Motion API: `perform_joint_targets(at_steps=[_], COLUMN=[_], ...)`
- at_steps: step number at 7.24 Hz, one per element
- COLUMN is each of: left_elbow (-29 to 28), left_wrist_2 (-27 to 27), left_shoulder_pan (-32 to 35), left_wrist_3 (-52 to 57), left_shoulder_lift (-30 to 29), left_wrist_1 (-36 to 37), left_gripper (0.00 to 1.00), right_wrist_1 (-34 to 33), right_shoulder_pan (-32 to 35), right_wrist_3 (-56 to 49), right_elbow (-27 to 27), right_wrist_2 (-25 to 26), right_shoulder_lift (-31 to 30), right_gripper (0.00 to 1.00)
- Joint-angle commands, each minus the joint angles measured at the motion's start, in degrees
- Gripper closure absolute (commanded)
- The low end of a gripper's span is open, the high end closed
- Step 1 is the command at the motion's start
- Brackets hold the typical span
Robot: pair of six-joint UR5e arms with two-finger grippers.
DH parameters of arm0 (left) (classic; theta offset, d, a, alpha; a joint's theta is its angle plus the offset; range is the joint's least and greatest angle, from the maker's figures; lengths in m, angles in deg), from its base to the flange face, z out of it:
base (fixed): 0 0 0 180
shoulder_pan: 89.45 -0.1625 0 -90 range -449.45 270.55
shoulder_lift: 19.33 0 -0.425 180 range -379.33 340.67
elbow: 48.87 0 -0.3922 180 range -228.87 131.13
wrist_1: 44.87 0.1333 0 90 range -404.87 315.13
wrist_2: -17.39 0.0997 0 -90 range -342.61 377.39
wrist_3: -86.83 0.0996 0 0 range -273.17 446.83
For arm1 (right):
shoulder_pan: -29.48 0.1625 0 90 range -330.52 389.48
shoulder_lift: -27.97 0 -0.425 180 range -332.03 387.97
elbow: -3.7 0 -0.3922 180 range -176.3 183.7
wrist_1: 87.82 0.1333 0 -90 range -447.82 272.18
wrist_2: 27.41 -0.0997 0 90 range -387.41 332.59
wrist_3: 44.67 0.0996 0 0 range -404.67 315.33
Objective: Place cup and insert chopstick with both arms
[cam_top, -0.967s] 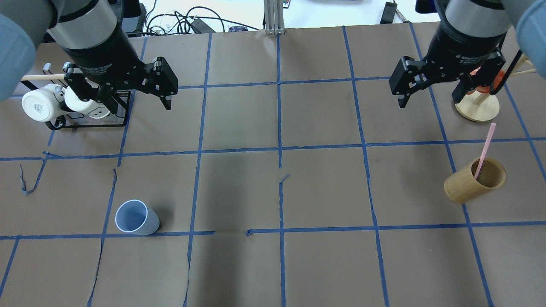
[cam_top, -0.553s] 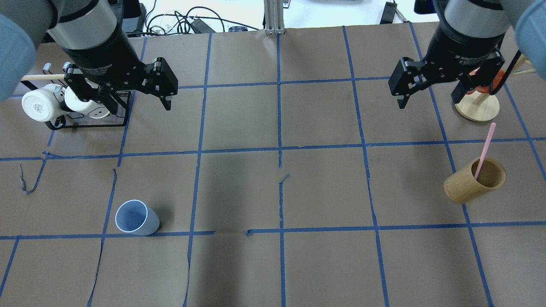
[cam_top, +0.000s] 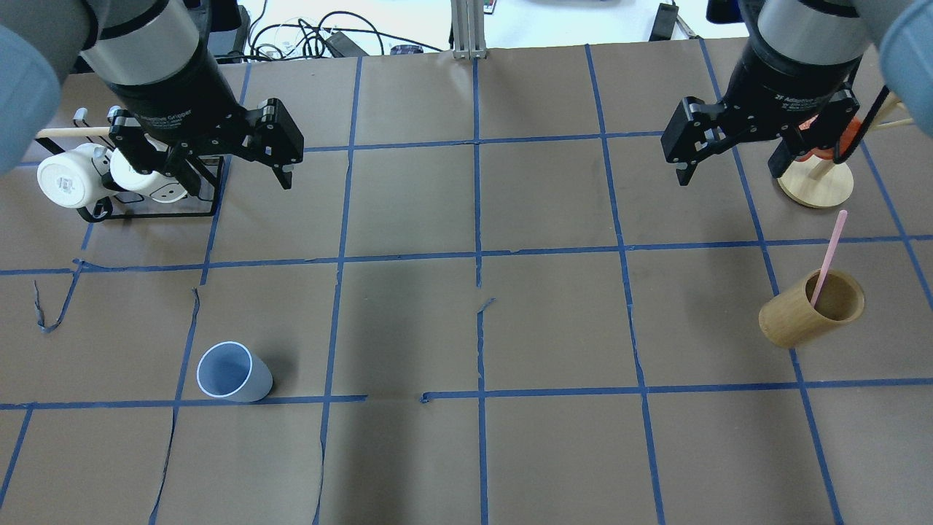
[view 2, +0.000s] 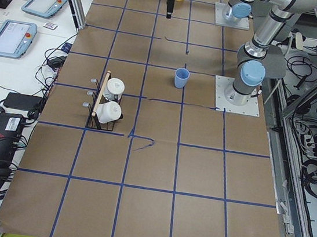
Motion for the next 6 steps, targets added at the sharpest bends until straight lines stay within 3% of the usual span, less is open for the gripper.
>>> perform_joint_targets(at_steps=[1,2,6], left_elbow=[0.0,0.4,0.8], left_wrist_2=[0.0,0.0,0.0], left_shoulder_pan=[0.0,0.0,0.0], left_wrist_3=[0.1,0.1,0.0], left_shoulder_lift=[0.0,0.2,0.4], left_wrist_1=[0.0,0.0,0.2], left_gripper=[0.00,0.00,0.00], right_wrist_1=[0.1,0.1,-1.0], right_shoulder_pan=[-0.1,-0.1,-2.9], right_wrist_3=[-0.2,-0.2,-1.1], right_elbow=[0.0,0.0,-1.0], right_wrist_2=[-0.6,-2.4,-1.4], right_shoulder_lift=[0.0,0.0,2.6], right_gripper=[0.00,0.00,0.00])
